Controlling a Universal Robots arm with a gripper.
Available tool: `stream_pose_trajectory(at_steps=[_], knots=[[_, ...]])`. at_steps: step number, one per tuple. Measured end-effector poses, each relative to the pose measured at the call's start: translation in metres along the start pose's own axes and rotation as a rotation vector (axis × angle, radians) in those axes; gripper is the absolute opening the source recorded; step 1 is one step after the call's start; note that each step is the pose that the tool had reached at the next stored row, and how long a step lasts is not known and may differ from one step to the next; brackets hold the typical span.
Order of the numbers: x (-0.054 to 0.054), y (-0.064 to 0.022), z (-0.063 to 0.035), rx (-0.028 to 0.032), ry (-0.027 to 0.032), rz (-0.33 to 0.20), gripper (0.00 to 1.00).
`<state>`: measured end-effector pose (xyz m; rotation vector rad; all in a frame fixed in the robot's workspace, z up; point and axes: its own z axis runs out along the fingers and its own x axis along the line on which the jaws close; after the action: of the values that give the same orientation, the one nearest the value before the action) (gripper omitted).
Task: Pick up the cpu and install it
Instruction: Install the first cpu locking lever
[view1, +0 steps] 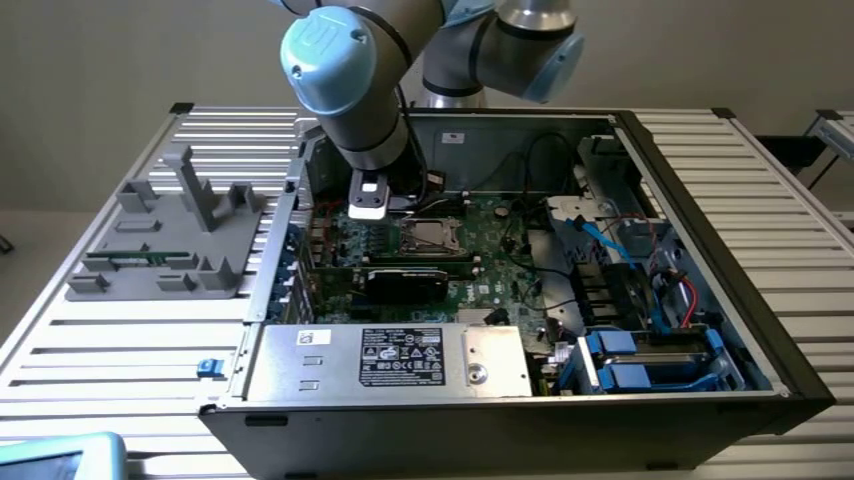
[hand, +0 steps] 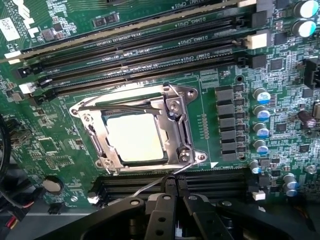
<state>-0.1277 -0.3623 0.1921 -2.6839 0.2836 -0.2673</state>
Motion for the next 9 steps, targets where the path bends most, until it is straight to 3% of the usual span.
stream_pose_trajectory(at_steps=[9], knots=[[-0.0054,-0.0005,-0.0007,0.0019,-0.0001,0.0,0.12]])
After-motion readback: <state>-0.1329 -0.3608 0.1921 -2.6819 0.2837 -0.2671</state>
